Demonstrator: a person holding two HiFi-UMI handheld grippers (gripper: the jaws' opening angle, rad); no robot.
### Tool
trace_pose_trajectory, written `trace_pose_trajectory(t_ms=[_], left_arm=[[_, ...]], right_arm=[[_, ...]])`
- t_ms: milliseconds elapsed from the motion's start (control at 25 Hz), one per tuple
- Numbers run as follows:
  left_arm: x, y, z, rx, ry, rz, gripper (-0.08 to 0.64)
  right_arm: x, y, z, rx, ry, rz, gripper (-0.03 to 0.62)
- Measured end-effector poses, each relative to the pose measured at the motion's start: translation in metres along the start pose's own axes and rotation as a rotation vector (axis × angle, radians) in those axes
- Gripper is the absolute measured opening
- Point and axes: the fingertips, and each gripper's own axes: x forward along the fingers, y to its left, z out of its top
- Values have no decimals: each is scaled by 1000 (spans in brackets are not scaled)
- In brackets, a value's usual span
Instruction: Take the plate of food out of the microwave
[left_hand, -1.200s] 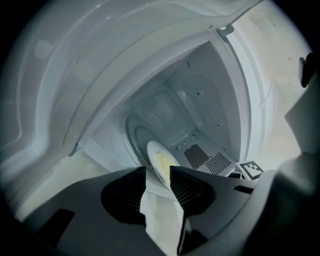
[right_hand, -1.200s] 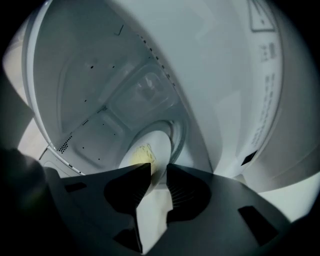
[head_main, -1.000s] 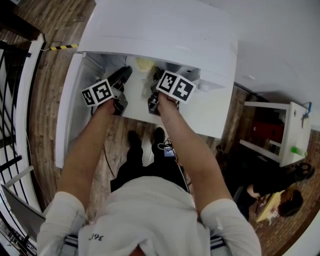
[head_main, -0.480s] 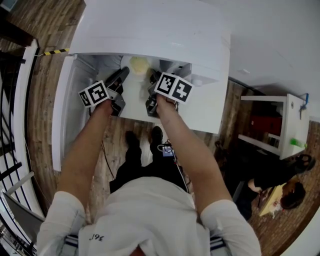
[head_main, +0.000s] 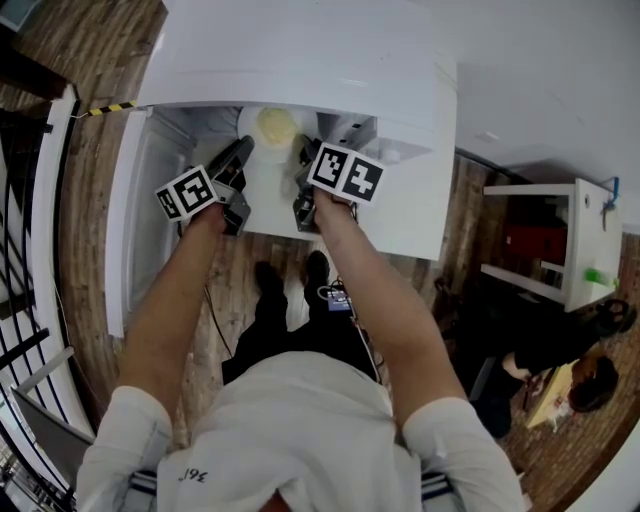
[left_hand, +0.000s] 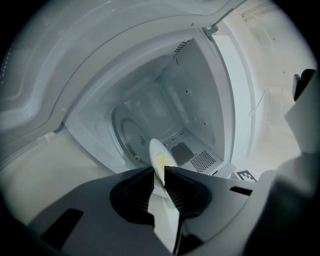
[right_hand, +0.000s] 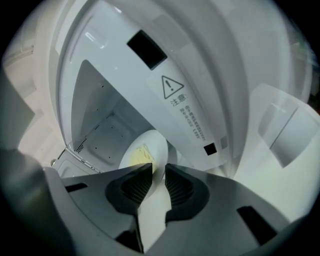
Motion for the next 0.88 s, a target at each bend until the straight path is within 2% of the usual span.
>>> trace_pose_trajectory(t_ms=[520, 800, 880], left_arm=[[-17, -24, -1, -10, -5, -6, 67], [-31, -41, -7, -14, 13, 14, 67], [-36, -51, -9, -28, 7, -6, 67]], right_arm=[[-22, 12, 0, -2, -25, 19, 81], [-41, 16, -1, 6, -24, 34, 81], [-50, 18, -2, 7, -25, 44, 81]])
